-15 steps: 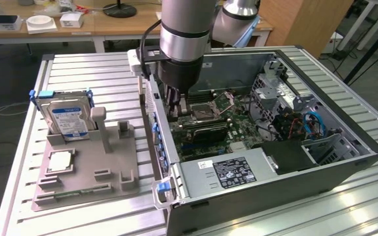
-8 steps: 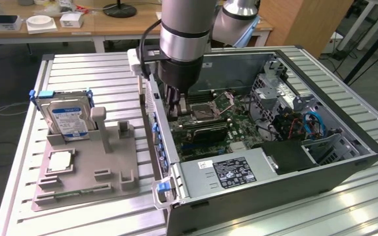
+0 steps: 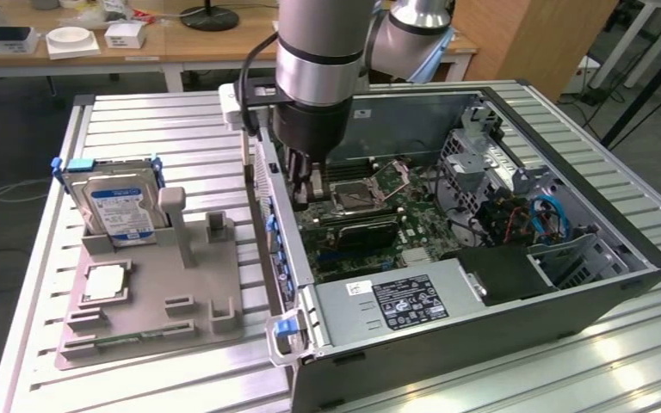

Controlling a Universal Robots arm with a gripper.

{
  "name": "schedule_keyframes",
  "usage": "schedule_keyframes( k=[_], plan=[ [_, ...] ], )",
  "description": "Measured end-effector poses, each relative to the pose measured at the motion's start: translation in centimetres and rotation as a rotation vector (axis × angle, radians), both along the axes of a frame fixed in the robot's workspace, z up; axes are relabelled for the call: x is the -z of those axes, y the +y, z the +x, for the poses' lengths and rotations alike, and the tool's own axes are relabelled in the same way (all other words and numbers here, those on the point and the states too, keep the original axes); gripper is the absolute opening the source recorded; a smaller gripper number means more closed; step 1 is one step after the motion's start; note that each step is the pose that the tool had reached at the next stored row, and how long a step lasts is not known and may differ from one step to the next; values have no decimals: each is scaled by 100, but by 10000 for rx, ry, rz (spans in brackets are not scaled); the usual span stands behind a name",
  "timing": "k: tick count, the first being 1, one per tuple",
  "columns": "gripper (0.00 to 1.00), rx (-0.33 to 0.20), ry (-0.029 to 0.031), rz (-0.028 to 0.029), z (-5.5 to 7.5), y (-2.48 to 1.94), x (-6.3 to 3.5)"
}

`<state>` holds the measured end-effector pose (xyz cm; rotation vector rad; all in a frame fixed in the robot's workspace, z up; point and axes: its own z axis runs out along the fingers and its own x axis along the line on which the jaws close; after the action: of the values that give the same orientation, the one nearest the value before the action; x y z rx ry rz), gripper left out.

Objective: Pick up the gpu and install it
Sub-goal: 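Press down on the gpu until it lock into place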

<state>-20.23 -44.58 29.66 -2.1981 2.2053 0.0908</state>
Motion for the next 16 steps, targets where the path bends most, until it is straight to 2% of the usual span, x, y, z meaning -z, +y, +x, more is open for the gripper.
schedule_keyframes(
  k=[16],
  plan=[
    [11,0,0,1,-39,-3,1]
  ],
)
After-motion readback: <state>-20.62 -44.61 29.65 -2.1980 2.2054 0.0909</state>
